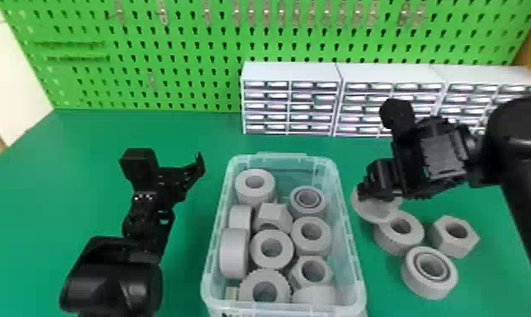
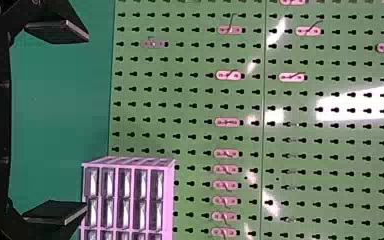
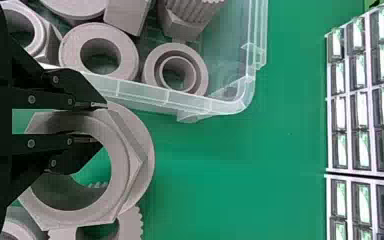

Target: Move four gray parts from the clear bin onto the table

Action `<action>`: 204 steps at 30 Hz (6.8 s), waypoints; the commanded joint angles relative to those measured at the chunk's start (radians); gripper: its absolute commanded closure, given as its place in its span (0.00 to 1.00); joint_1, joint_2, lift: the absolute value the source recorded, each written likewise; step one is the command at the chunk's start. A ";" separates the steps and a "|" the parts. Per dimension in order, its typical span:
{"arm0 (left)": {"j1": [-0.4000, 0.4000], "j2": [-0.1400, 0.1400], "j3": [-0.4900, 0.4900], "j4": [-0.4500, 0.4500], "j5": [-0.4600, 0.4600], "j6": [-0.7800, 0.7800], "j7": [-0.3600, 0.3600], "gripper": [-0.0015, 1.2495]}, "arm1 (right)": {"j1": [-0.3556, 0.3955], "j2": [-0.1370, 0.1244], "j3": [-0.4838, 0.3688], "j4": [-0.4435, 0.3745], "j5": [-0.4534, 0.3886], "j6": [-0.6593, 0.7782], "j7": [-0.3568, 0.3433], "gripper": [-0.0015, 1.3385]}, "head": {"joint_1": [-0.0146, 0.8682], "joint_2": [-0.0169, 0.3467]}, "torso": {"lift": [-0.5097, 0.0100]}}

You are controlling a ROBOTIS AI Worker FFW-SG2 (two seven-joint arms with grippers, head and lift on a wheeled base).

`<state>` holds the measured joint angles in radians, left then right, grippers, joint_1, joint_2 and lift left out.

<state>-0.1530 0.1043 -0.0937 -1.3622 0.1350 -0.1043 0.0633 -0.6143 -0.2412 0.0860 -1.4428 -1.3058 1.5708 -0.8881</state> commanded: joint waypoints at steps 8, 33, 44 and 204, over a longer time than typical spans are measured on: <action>0.001 0.000 -0.001 0.000 0.003 0.000 0.004 0.08 | 0.024 0.000 0.024 0.015 -0.004 0.001 0.000 0.81 | 0.80 0.24 | 0.88; 0.003 0.000 -0.004 0.002 0.009 0.000 0.006 0.08 | 0.062 -0.012 0.061 0.032 -0.021 0.001 0.000 0.81 | 0.80 0.24 | 0.88; 0.003 0.000 -0.004 0.003 0.011 0.000 0.006 0.08 | 0.082 -0.018 0.072 0.042 -0.024 0.001 0.000 0.81 | 0.80 0.24 | 0.88; 0.012 -0.014 -0.011 0.015 0.021 0.000 0.013 0.08 | 0.373 0.025 -0.223 -0.643 0.856 -0.589 0.773 0.40 | 0.80 0.24 | 0.88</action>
<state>-0.1426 0.0909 -0.1087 -1.3468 0.1570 -0.1043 0.0766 -0.2695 -0.2173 -0.1161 -2.0315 -0.5276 0.9818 -0.1147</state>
